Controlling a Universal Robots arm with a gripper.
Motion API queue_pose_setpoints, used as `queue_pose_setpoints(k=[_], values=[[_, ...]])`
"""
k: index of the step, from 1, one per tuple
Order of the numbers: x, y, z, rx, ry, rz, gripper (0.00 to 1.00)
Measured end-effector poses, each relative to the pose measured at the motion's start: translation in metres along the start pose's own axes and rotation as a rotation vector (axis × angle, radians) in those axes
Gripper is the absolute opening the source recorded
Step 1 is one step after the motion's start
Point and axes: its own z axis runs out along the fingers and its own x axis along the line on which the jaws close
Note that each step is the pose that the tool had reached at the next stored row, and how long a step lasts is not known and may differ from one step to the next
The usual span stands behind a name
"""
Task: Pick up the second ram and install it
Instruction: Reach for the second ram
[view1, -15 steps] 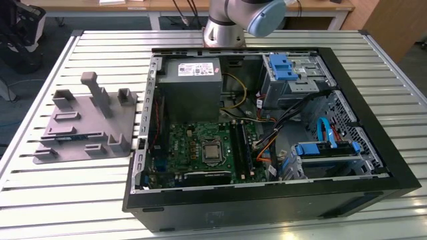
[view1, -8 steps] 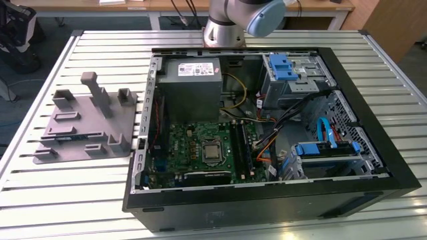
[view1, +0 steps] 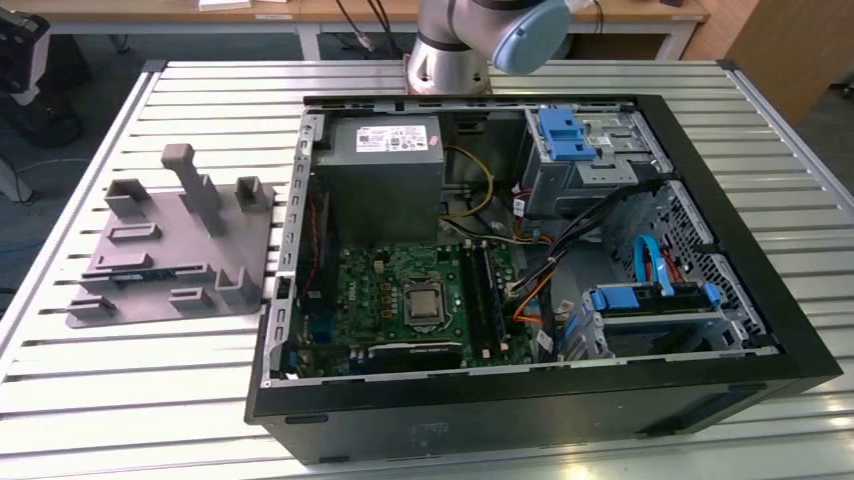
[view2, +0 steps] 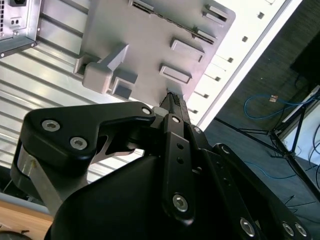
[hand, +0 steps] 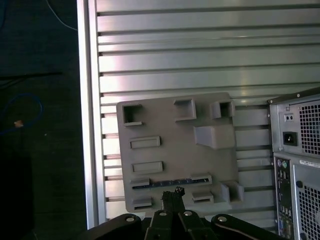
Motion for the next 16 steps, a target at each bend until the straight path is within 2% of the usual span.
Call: queue_pose_setpoints(k=[16], values=[[0.0362, -0.0028, -0.0004, -0.0001, -0.0001, 0.000, 0.10]])
